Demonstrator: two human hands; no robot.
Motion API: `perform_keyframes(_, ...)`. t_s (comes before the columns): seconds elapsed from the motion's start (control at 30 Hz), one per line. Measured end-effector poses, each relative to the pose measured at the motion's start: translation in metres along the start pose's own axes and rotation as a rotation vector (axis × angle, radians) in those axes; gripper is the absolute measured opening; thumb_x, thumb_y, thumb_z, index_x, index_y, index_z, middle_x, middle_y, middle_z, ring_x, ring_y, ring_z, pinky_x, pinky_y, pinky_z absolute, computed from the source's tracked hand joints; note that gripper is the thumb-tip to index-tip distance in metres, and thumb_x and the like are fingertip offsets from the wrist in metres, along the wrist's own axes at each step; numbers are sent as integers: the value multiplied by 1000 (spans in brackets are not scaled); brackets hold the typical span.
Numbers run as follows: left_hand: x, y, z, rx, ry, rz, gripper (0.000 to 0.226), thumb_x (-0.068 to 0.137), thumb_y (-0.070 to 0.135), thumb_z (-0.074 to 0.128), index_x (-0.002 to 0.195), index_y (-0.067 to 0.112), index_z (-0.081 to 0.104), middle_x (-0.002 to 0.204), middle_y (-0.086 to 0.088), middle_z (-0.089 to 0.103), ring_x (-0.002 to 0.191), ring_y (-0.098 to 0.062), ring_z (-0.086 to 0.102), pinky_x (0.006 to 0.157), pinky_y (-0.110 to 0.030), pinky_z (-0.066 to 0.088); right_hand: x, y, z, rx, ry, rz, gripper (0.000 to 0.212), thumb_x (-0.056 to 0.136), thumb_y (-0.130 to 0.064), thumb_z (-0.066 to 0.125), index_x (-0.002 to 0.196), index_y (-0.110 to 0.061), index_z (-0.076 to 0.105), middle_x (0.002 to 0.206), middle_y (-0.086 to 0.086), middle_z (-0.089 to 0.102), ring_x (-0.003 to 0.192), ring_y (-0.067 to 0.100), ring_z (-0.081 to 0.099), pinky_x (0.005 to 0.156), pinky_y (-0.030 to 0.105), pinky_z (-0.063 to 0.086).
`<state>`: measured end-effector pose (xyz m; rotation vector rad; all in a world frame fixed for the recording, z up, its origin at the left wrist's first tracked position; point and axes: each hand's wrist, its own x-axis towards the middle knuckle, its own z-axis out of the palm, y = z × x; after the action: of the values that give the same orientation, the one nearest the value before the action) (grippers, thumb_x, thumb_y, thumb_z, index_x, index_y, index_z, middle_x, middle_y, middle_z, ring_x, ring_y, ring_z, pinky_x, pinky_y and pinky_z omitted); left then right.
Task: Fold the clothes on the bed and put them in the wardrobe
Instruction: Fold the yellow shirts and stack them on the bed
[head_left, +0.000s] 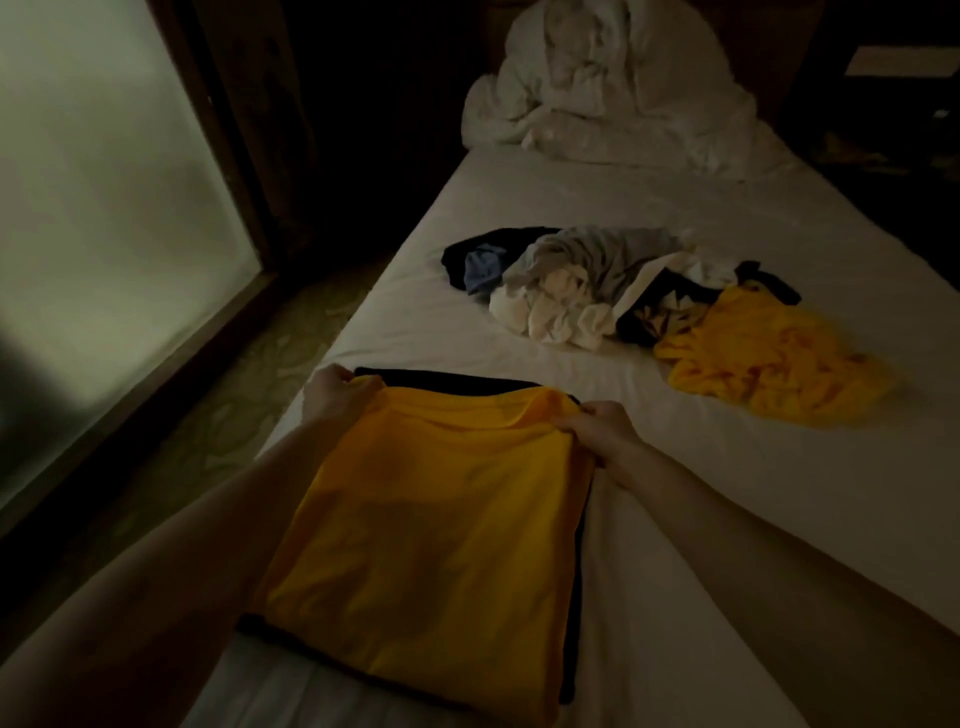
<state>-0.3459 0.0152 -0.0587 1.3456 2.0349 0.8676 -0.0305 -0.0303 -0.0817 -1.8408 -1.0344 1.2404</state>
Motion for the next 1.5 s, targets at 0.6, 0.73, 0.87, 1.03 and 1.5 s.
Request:
perform_keyframes(0.6, -156, 148, 122, 667, -212, 785, 48, 92, 51, 52, 134, 28, 49, 145, 5, 43, 132, -17, 43, 107, -37, 32, -79, 13, -196, -770, 270, -342, 69, 91, -41, 61, 150, -21, 31, 153, 8, 36, 139, 31, 34, 108, 44, 36)
perform_keyframes(0.73, -176, 176, 162, 692, -199, 855, 56, 90, 55, 53, 138, 26, 46, 147, 3, 42, 133, -18, 42, 107, -37, 31, -75, 19, -236, -884, 303, -344, 64, 92, -42, 58, 148, -25, 32, 150, 3, 37, 138, 29, 33, 105, 45, 37)
perform_keyframes(0.87, -179, 196, 202, 648, -222, 842, 58, 90, 54, 53, 140, 24, 44, 149, 3, 40, 134, -19, 40, 108, -38, 31, -51, 31, -261, -975, 298, -331, 65, 92, -43, 57, 149, -26, 29, 151, 1, 35, 139, 27, 31, 107, 45, 36)
perform_keyframes(1.03, -157, 205, 252, 503, -286, 740, 54, 88, 53, 55, 135, 26, 48, 142, 5, 46, 129, -18, 45, 103, -39, 38, 1, 48, -283, -943, 281, -265, 64, 92, -42, 57, 148, -25, 31, 152, 1, 34, 139, 28, 31, 105, 44, 33)
perform_keyframes(1.5, -100, 227, 359, 358, -296, 615, 69, 81, 58, 61, 139, 29, 37, 134, -4, 45, 116, -28, 52, 89, -46, 50, 111, 69, -283, -867, 464, -312, 14, 90, -35, 48, 96, -23, 49, 100, 5, 55, 111, 31, 51, 94, 45, 31)
